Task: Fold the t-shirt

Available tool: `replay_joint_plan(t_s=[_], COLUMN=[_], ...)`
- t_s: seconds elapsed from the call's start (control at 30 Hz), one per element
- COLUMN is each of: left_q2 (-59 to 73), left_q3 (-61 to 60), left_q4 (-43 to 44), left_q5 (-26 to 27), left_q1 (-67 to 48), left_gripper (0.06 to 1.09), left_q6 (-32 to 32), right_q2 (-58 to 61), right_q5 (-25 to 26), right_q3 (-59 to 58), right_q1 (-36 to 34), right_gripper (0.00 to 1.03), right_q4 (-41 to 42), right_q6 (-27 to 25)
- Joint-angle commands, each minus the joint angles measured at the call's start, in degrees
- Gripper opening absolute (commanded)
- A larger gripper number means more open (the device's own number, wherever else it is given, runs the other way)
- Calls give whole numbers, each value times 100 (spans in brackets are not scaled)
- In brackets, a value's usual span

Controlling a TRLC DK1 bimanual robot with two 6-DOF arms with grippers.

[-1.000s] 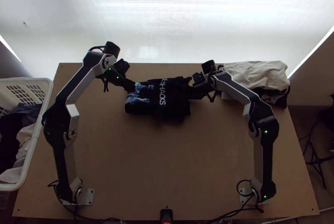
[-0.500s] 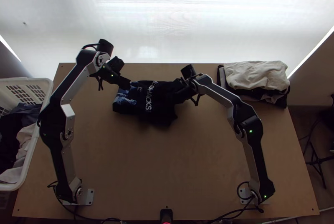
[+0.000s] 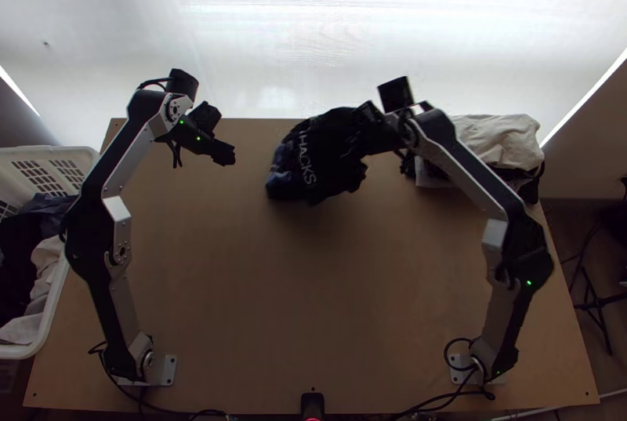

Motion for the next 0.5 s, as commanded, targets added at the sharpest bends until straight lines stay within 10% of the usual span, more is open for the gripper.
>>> replay_joint_plan(t_s=[0.0,0.23,0.47], left_q2=[-46,-72,-107], left_q3=[3,3,3], left_q4=[12,109,153], left_q5=[11,187,196], left_q1=[-38,-258,-293], left_gripper=[86,86,86], left_q6=[6,-12,-12], right_q2=[-1272,-2450,-2380], right_q5=[740,1707,679], right_q3=[-226,-1131,-797], right_q1=[-348,-1042,-2712], right_gripper=[3,3,3], right_q4=[-234,1023,1058], right_q6=[-997,-2166,-2685])
